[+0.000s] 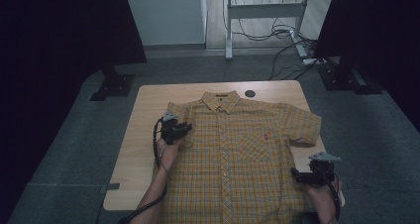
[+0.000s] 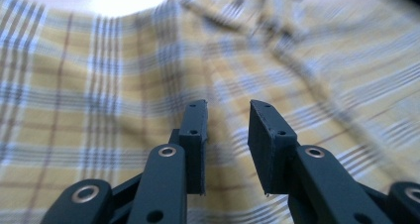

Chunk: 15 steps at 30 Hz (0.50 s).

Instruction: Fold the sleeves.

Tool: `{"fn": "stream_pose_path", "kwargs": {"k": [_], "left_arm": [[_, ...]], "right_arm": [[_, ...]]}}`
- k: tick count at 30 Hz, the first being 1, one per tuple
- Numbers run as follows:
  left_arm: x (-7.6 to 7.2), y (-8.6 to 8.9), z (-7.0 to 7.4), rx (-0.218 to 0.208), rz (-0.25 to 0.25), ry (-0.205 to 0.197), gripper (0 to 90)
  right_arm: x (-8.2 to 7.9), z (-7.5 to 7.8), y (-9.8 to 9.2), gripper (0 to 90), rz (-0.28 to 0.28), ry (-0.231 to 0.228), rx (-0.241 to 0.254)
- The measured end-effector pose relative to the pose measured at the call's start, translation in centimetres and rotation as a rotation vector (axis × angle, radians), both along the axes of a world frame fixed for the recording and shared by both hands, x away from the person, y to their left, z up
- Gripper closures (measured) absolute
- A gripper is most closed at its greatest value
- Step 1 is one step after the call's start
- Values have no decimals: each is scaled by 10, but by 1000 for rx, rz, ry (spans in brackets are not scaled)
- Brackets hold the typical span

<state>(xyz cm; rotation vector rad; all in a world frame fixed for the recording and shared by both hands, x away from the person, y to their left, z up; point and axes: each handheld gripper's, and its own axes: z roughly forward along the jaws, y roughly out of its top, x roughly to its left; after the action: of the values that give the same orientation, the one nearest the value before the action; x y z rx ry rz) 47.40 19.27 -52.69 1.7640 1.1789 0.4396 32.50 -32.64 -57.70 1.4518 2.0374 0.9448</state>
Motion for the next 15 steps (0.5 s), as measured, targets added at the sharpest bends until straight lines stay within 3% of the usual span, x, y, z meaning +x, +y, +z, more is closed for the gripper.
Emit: {"fn": "stream_pose_path", "kwargs": {"k": [2,3,6,8,10,11,12,13,14,15], "left_arm": [[1,-1,0,11,4,8,600],[2,-4,-1,90,22,6,556],[6,-7,-7,142,36,13,491],[10,-10,-11,177,36,35,564],[13,-13,-15,227,28,55,703],[14,-12,-15,223,25,58,773],[14,-10,-14,182,20,58,818],[14,-6,-11,115,7,56,846],[14,-6,-11,115,7,56,856],[13,4,-8,-56,-22,52,856]], "right_arm": [[0,0,0,27,0,0,0],[0,0,0,27,0,0,0],[0,0,0,27,0,0,0],[0,0,0,27,0,-1,0],[0,0,0,27,0,-1,0],[0,0,0,27,0,-1,0],[0,0,0,27,0,-1,0],[0,0,0,28,0,-1,0],[0,0,0,28,0,-1,0],[0,0,0,27,0,-1,0]]}}
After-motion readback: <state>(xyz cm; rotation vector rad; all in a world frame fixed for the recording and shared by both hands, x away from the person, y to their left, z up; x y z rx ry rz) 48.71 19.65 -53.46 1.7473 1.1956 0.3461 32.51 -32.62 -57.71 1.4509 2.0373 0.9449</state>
